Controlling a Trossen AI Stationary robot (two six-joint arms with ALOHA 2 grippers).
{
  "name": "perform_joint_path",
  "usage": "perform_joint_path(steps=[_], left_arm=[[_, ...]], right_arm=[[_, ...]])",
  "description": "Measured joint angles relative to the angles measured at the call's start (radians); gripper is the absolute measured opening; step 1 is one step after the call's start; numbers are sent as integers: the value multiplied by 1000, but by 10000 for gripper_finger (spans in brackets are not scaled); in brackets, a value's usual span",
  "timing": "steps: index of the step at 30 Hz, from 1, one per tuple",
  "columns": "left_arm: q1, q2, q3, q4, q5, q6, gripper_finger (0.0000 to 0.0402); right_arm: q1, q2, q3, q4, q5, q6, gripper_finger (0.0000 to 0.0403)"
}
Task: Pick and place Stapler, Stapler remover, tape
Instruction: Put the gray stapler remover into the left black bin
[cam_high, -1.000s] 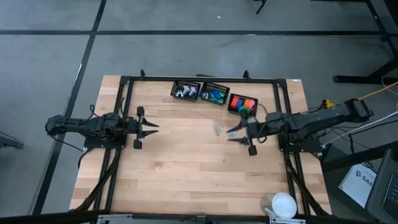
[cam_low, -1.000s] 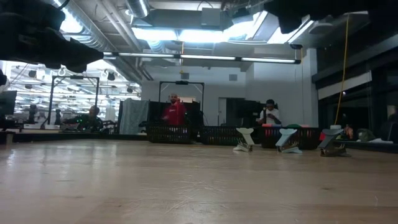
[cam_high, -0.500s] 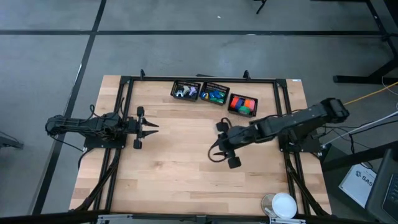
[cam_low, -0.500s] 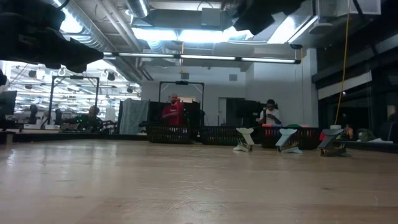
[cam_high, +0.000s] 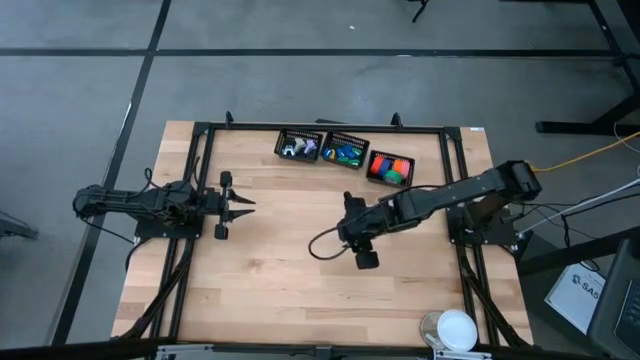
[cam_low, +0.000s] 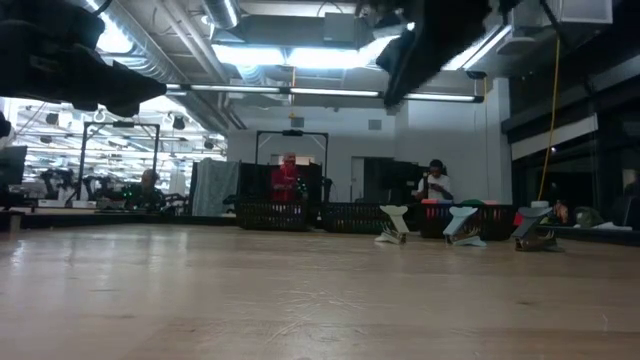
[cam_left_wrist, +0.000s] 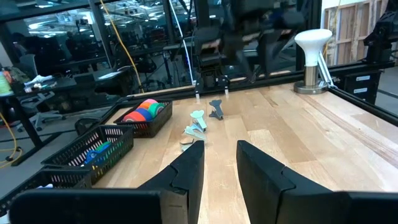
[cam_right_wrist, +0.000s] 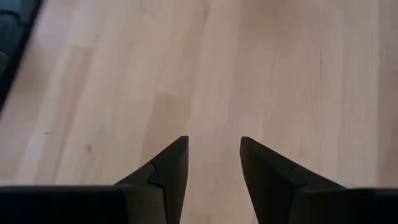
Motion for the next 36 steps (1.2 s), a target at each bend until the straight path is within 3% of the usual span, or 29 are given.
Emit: perform_joint_path(steps=[8,16,20,32,36], left_arm=[[0,0,0,0,0,0,91],[0,0,0,0,0,0,91],[0,0,0,0,0,0,91],[0,0,0,0,0,0,91],[0,0,0,0,0,0,91]], right_arm=[[-76,31,-55,-11,0,167,149],[-150,90,-55,-26,-1,729,149],[-182,126,-55,-57,-2,912,149],[-247,234,-56,-65,12,960,149],[-247,234,-56,-74,75,960,149]])
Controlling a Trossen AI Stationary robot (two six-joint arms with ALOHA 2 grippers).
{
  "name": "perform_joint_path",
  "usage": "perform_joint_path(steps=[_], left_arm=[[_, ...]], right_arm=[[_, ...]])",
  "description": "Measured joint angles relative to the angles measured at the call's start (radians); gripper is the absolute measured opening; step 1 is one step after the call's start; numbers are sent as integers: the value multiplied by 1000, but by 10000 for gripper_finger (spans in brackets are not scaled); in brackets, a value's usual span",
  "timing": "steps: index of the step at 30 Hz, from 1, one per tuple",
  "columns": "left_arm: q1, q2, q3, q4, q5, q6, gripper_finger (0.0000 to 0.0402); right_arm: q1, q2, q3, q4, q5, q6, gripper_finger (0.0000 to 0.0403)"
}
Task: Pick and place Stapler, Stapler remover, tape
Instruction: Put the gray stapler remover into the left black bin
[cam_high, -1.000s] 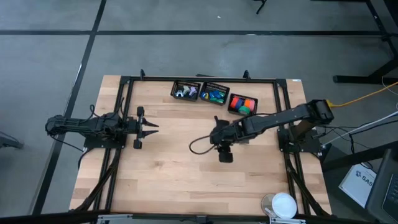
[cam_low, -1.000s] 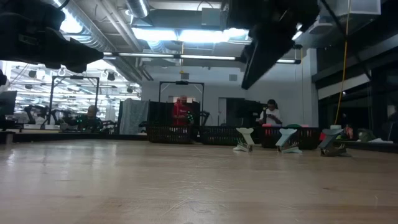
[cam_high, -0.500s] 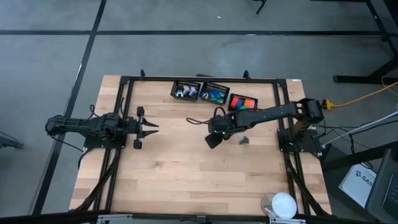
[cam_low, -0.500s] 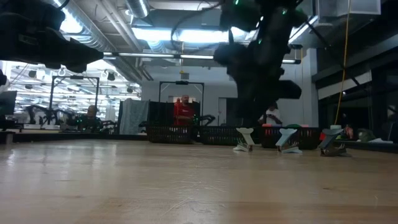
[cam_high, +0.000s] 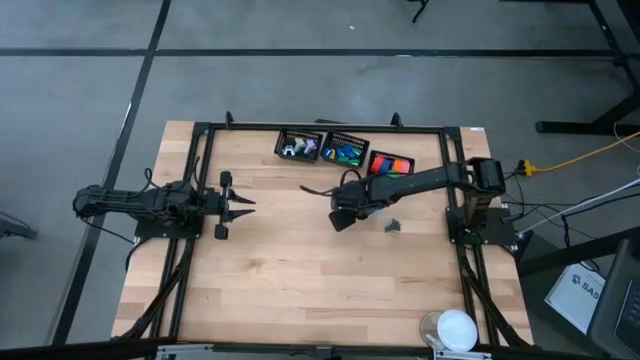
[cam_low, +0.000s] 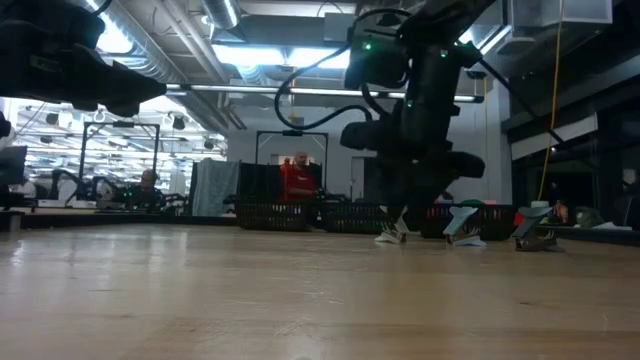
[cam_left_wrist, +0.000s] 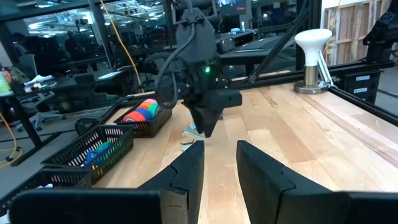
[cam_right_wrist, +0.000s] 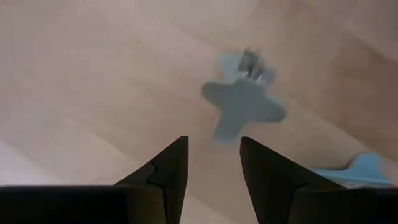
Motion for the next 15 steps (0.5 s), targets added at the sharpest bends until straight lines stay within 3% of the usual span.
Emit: perform_joint_path(steps=[3,15], left_arm=[[0,0,0,0,0,0,91],[0,0,0,1,0,0,91]], right_arm=[[0,0,0,-8,49,1,149],[-11,61,0,12,60,-1,149]])
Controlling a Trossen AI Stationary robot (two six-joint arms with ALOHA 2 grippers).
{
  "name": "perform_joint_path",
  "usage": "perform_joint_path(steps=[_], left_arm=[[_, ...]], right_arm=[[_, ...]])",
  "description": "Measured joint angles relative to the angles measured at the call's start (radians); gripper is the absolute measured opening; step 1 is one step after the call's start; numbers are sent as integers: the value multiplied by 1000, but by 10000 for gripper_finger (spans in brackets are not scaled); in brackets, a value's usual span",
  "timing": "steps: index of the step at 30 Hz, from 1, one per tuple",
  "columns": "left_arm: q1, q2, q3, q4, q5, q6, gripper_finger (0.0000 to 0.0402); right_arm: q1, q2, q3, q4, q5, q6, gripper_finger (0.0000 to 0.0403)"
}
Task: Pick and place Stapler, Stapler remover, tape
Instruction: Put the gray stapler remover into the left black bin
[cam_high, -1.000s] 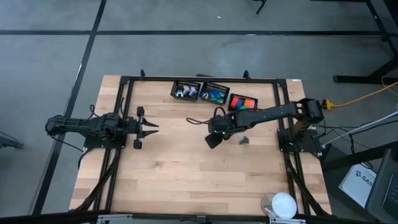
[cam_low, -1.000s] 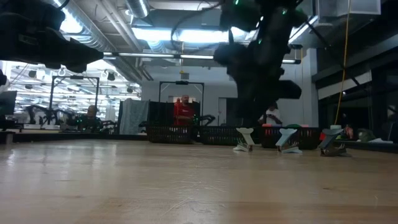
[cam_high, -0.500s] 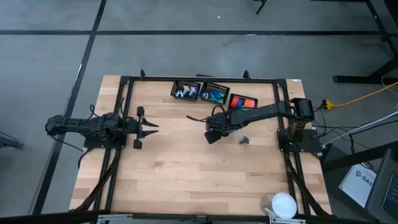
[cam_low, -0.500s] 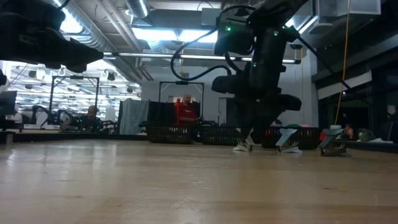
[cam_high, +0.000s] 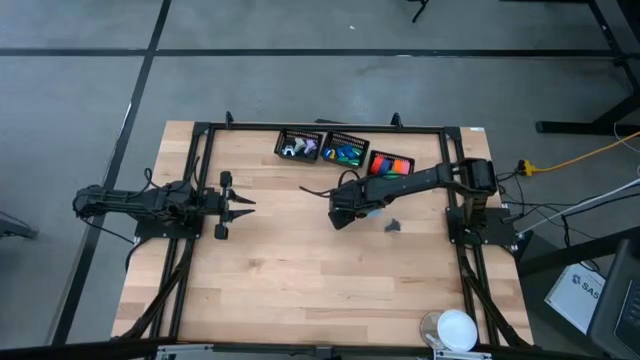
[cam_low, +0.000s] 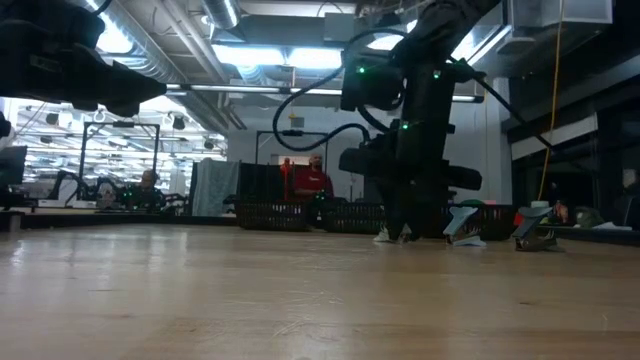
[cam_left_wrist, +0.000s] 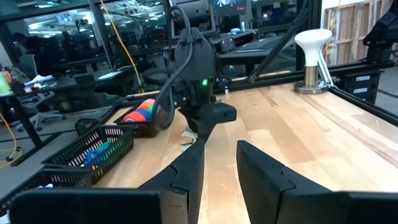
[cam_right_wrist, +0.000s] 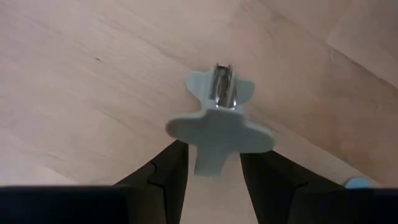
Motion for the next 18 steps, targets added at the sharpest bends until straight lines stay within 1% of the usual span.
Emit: perform_joint_path(steps=[3,5,8,12,18], left_arm=[[0,0,0,2,0,0,91],[0,0,0,4,0,0,91],[0,0,0,5,0,0,91],[0,0,0,5,0,0,91],[0,0,0,6,0,0,91]], right_arm=[[0,6,0,1,8,-7,146],[0,6,0,5,11,-25,136],[0,6,7,1,12,-38,105],[0,6,12,2,11,-66,52],[0,5,13,2,-28,-105,51]])
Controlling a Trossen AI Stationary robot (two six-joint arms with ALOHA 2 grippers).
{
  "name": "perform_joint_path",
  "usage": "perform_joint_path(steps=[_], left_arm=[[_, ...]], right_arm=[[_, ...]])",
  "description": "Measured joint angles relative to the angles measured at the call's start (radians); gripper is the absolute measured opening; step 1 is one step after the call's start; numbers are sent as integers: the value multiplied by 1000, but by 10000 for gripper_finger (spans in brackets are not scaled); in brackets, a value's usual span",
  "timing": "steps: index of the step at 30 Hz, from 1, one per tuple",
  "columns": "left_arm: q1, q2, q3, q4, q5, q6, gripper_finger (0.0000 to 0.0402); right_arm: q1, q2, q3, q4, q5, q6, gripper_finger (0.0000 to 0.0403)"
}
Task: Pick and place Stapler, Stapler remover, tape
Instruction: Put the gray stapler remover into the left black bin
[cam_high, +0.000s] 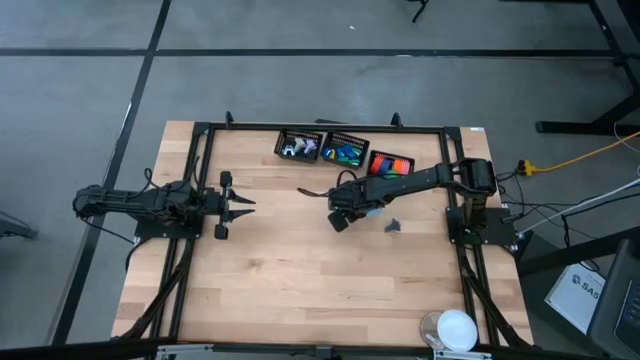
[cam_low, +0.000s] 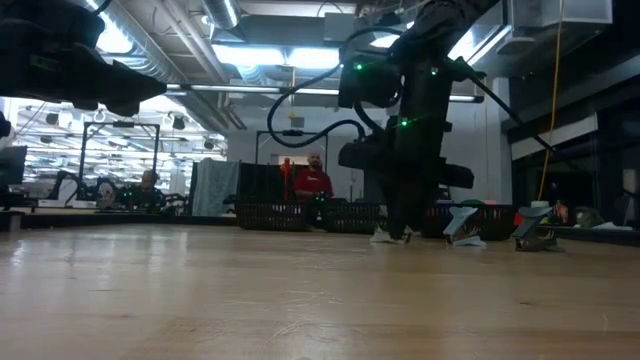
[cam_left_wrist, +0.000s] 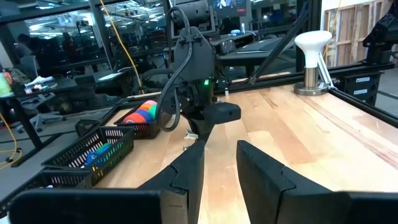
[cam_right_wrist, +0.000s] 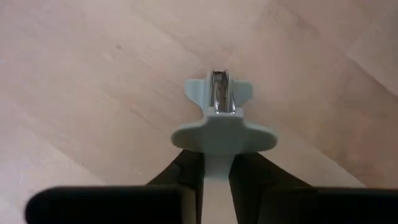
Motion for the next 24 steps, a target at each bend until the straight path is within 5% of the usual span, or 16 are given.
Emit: perform_joint_path(steps=[24], left_arm=[[0,0,0,0,0,0,91]], right_arm=[[-109,0,396,-127,-13,-291,51]])
